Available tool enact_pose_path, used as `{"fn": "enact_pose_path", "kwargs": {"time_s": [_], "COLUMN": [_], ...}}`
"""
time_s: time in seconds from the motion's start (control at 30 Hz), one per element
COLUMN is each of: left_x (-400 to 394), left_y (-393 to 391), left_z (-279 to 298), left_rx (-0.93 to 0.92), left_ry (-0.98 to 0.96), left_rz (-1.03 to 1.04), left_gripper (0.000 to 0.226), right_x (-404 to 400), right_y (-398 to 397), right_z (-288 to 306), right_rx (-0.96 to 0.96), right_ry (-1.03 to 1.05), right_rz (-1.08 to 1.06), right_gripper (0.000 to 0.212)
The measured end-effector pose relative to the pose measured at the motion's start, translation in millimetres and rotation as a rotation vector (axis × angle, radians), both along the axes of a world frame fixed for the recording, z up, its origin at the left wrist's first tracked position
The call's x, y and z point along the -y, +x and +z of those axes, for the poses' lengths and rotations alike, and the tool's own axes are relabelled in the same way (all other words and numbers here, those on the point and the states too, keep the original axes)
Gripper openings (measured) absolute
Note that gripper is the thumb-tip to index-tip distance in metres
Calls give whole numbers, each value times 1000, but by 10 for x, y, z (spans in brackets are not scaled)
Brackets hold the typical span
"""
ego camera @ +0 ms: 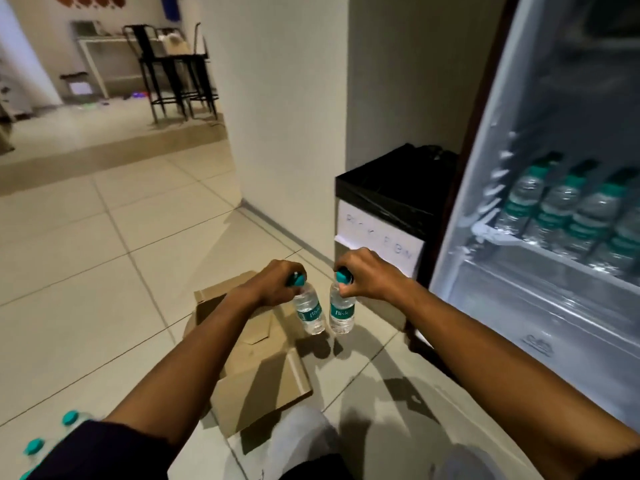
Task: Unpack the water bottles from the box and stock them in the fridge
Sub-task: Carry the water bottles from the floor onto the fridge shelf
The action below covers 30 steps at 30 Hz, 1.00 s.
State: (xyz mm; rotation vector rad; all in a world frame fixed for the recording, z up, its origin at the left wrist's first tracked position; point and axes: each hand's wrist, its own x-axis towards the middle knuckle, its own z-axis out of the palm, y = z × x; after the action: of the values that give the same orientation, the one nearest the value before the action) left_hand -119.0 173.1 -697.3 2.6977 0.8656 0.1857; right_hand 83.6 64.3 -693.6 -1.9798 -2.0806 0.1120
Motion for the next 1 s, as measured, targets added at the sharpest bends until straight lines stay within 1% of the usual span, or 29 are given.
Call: {"fn": "enact_pose_path", "kwargs": {"time_s": [0.07,0.17,0.33,0.5,0.6,0.63,0.77,1.0], "left_x": [72,235,487,738,864,901,1101,1456], "left_y": [287,730,1357,1873,2153,2242,2593,3131], "left_z": [126,322,594,937,1161,1240,1584,1991], "left_rx": [-2,3,16,27,63,78,125,215], "left_ry": [30,55,86,137,157,166,192,252], "left_rz": [-98,-216,-332,-457,-522,-540,-618,-702], "left_gripper": [24,23,22,20,20,21,21,25], "right_x": [172,454,851,1243,1475,1545,1811,2202], "right_y": [214,517,964,1336,1543,1608,1858,2226], "right_z": [120,331,643,982,1201,1283,1666,2226], "right_rx": [13,61,94,120,173,186,192,277], "right_ry": [9,16,45,85,121,130,136,106], "right_rz": [-42,-105,-227,-321,-375,-394,-476,-612], "right_gripper": [27,32,41,30,40,40,27,30]}}
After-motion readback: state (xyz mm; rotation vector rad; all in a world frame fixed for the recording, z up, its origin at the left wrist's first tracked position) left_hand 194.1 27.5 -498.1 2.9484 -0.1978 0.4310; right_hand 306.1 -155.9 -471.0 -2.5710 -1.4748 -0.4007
